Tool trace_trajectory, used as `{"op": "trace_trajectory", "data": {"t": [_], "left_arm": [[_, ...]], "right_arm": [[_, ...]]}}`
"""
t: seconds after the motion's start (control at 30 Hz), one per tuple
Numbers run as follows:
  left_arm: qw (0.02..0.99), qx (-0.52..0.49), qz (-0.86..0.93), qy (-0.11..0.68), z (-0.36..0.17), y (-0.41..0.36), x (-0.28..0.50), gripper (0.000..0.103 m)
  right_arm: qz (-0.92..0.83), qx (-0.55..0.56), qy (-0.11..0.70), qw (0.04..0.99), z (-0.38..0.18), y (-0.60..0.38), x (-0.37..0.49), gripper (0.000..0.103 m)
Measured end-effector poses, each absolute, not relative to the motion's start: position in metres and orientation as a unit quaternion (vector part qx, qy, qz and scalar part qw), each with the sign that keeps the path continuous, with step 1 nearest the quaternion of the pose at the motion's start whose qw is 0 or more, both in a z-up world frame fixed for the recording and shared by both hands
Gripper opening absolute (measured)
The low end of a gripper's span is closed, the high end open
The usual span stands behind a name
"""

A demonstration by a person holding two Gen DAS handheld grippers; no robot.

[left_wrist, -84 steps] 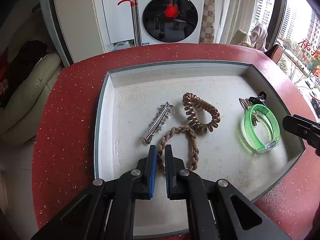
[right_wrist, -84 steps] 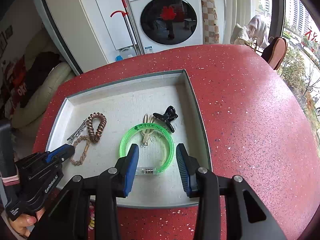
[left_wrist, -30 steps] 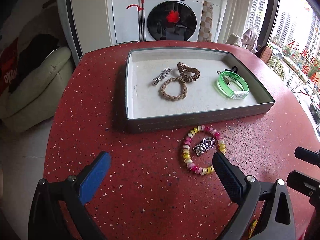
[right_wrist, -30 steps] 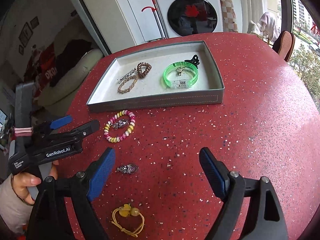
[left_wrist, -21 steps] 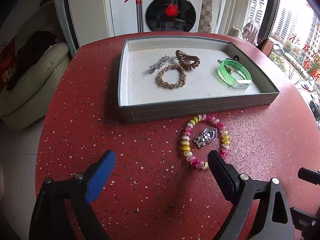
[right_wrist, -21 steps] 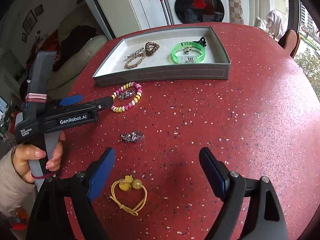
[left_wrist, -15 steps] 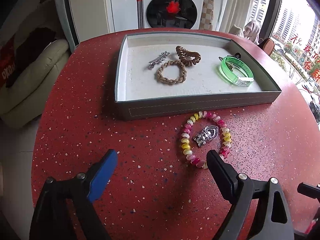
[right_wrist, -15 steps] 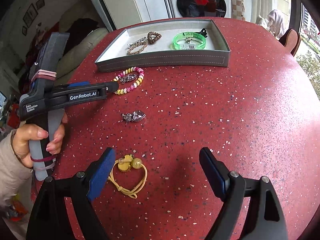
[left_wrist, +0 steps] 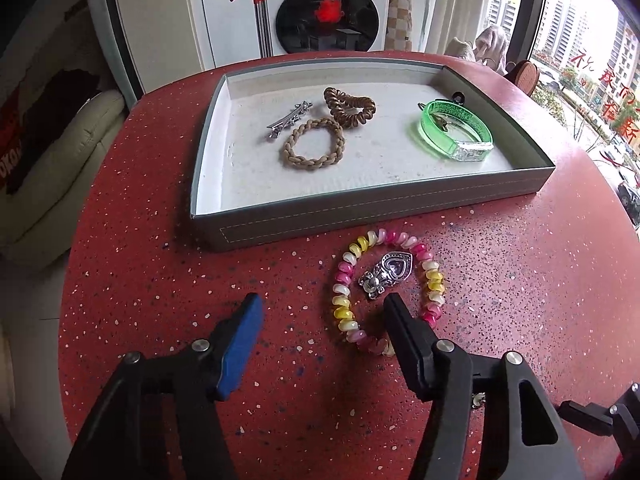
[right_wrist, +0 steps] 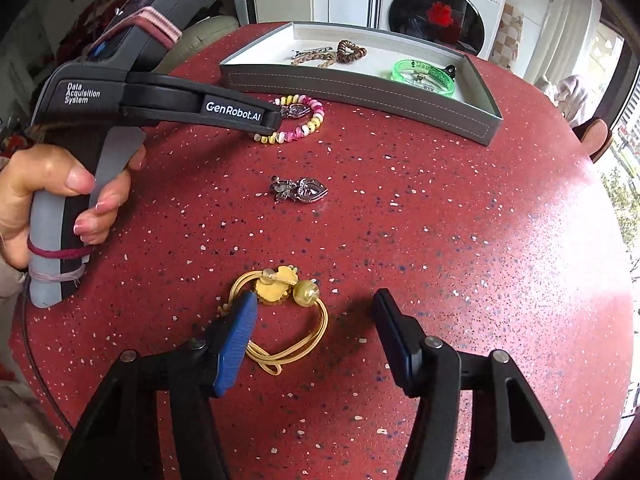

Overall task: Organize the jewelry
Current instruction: 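Grasp the pink-yellow beaded bracelet with the left tool while the right tool grasps the yellow bow hair tie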

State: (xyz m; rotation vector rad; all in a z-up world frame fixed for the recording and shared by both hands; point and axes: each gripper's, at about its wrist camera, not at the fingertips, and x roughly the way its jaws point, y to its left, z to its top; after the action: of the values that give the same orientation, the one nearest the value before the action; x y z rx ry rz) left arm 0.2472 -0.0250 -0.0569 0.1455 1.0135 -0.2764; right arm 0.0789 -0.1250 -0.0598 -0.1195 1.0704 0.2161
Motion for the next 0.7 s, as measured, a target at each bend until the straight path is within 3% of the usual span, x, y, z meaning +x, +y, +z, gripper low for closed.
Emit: {"op": "trace_trajectory", "data": {"t": [0.07, 0.23, 0.33, 0.7], "left_arm": [[0.862, 0.073, -0.139, 0.482, -0.056, -0.028, 0.246, 0.067], [0.860, 0.089, -0.154, 0.478, -0.054, -0.035, 0.241, 0.030], [0.861, 0.086, -0.158, 0.475, -0.053, -0.033, 0.240, 0.028], [0.874, 0.027, -0.178, 0.451, -0.027, -0.015, 0.230, 0.028]], "right_arm": [[0.110, -0.060, 0.508, 0.852, -0.059, -0.122, 0.077, 0.052], [0.116, -0.065, 0.506, 0.852, -0.057, -0.116, 0.074, 0.029], [0.114, -0.059, 0.507, 0.852, -0.056, -0.116, 0.072, 0.013], [0.086, -0.004, 0.495, 0.864, -0.044, -0.144, 0.073, 0.013]]}}
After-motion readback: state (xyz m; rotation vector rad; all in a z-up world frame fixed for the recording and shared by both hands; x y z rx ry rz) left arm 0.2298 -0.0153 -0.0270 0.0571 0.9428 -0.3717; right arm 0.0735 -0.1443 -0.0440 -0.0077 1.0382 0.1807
